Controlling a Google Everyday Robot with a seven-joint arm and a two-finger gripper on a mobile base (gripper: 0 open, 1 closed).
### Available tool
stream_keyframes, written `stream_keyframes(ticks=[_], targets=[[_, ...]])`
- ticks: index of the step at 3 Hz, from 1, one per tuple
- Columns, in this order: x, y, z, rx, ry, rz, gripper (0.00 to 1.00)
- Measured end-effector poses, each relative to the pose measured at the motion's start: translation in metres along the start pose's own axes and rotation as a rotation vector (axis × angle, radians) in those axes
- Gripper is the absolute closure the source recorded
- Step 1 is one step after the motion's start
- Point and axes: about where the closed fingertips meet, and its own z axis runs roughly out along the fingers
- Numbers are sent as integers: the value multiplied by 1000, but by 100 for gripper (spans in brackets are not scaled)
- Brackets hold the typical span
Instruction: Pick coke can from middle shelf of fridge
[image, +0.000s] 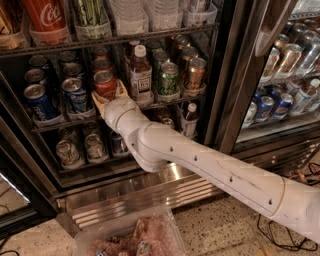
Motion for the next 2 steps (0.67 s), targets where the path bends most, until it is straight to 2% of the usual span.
stream_keyframes(ticks=[2], targets=[[-22,8,-5,-125,-40,-33,100]])
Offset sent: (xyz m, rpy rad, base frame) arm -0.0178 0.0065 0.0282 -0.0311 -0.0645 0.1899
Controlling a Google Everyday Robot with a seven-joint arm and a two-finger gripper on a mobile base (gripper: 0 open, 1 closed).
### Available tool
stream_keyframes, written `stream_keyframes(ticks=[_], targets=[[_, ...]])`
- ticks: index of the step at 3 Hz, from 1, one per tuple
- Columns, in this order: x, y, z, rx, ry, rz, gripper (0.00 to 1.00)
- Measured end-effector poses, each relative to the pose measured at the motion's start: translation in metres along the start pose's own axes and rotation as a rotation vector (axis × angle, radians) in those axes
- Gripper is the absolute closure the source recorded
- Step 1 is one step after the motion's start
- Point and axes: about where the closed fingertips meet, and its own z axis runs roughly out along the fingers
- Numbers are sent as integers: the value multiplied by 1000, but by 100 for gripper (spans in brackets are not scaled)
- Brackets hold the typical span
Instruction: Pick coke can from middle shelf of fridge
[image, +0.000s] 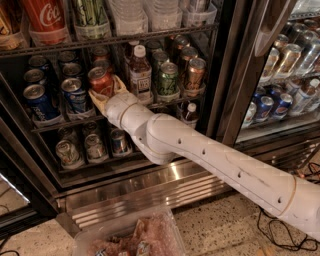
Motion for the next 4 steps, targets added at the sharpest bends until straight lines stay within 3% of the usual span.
stream_keyframes(ticks=[4], targets=[[-36,5,-20,-71,-91,-37,100]])
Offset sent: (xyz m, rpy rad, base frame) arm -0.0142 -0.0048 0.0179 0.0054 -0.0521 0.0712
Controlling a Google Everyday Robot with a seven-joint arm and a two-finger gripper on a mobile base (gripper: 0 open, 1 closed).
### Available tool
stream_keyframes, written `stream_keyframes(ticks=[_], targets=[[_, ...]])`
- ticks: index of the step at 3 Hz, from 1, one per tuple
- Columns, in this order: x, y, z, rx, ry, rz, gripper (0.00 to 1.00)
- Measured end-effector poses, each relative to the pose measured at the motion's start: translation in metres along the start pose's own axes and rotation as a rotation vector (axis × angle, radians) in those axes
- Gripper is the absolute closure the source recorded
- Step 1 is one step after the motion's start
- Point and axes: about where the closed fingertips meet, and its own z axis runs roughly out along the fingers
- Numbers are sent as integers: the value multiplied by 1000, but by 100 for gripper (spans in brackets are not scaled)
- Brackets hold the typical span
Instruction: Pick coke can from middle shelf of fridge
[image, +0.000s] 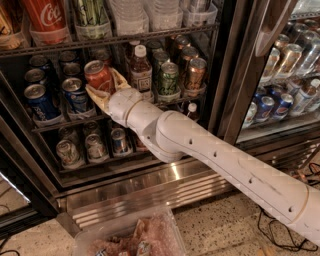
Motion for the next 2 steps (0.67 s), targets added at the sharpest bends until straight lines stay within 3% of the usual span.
stream_keyframes(ticks=[2], targets=[[-1,16,-30,-32,15,4,100]])
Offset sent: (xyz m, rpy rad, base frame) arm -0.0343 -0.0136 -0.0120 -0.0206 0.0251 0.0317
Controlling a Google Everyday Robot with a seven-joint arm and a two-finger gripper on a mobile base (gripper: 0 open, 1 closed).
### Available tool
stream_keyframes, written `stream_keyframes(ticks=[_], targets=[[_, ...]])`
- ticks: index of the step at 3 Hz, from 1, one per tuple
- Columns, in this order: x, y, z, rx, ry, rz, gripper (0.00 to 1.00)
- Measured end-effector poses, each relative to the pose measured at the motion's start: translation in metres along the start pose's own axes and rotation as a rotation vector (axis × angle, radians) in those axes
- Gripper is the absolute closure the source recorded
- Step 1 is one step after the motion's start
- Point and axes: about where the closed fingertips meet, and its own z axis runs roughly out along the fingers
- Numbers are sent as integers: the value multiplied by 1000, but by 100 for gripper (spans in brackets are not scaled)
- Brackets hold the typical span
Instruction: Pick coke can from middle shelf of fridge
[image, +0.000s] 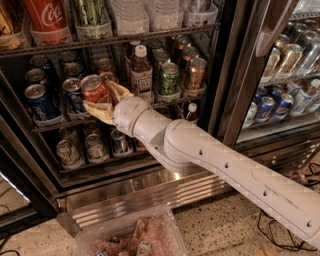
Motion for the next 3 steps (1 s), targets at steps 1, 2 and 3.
stream_keyframes(ticks=[1,2,3], targets=[[-2,3,-9,-8,-3,2,100],[-3,9,-37,-3,11,22,100],[-5,11,-41,-3,10,26,100]])
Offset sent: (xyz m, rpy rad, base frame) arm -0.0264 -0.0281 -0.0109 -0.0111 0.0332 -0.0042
